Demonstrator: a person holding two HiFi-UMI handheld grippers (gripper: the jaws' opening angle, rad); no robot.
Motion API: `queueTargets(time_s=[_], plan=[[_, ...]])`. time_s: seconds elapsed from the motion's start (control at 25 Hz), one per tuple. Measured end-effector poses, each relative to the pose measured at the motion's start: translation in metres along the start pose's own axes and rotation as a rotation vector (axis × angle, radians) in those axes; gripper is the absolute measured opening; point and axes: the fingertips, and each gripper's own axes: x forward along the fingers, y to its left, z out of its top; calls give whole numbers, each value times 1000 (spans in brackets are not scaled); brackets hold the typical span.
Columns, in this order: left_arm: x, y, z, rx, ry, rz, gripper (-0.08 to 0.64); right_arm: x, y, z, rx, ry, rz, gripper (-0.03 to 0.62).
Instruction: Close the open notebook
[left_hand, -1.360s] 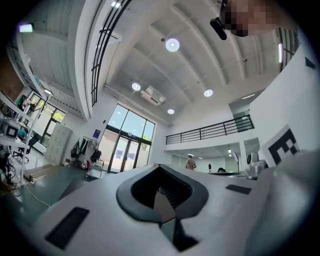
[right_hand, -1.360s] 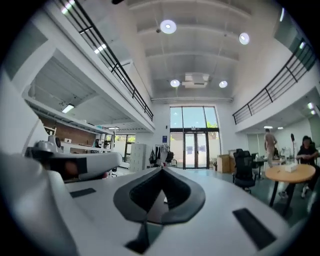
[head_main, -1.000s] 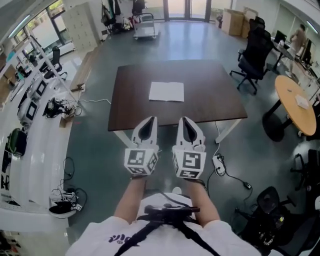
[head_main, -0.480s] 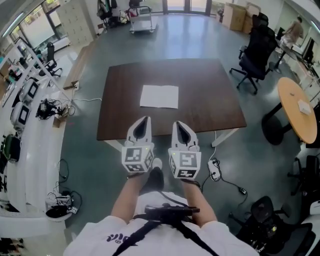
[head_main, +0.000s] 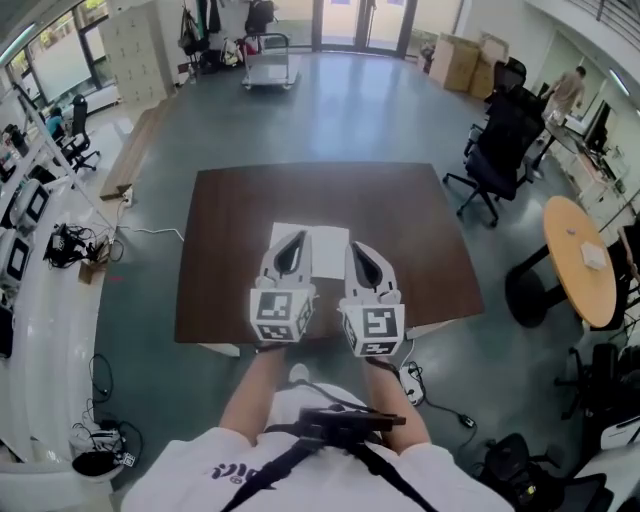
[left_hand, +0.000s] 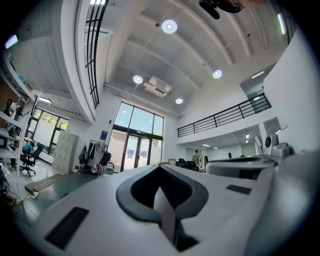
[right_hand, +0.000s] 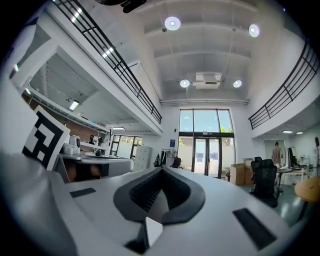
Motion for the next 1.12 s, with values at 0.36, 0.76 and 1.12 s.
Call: queueTargets(time_s=[0.36,0.76,1.12], plan=[[73,76,-37,-84,20,-12,8,118,-3,-41,26,77,32,-8],[104,127,-109,-100,161,115,8,181,-32,-116,124,172,104,-8],[92,184,-188,-176,405,192,9,218,-18,-178,110,268,178,-8]])
